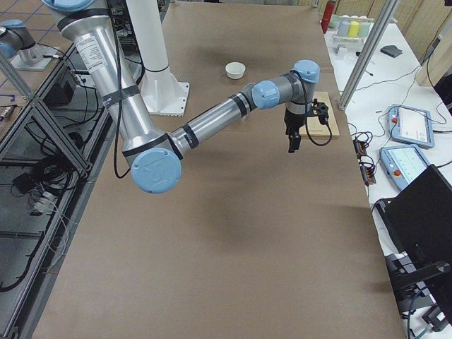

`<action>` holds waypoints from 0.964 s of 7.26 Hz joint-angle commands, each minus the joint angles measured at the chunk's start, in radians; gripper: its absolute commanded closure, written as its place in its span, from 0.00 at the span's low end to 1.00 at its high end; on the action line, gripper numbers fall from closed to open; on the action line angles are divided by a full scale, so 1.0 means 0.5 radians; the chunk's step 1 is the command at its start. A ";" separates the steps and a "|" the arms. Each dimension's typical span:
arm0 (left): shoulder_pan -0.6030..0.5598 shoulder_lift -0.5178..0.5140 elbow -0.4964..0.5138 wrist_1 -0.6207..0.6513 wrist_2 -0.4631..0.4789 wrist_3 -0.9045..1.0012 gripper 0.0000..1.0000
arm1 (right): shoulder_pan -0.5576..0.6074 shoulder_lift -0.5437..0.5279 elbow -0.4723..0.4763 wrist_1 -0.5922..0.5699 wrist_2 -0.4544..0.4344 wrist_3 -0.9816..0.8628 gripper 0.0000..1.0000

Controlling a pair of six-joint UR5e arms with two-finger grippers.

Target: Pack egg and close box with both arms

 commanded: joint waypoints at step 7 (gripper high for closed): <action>0.000 0.017 -0.002 0.002 0.007 0.009 0.02 | 0.607 -0.868 0.095 0.054 0.073 -0.740 0.00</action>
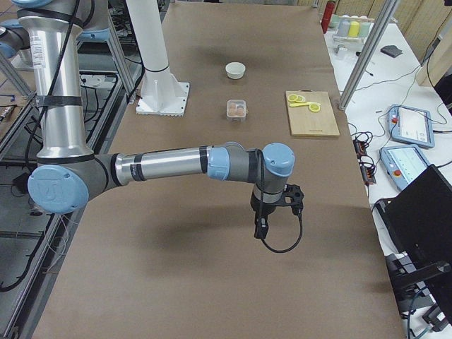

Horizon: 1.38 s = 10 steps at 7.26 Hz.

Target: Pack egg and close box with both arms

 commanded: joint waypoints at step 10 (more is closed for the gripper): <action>0.001 0.004 -0.006 -0.182 -0.001 0.019 0.02 | 0.056 -0.262 0.184 0.122 0.046 0.024 0.00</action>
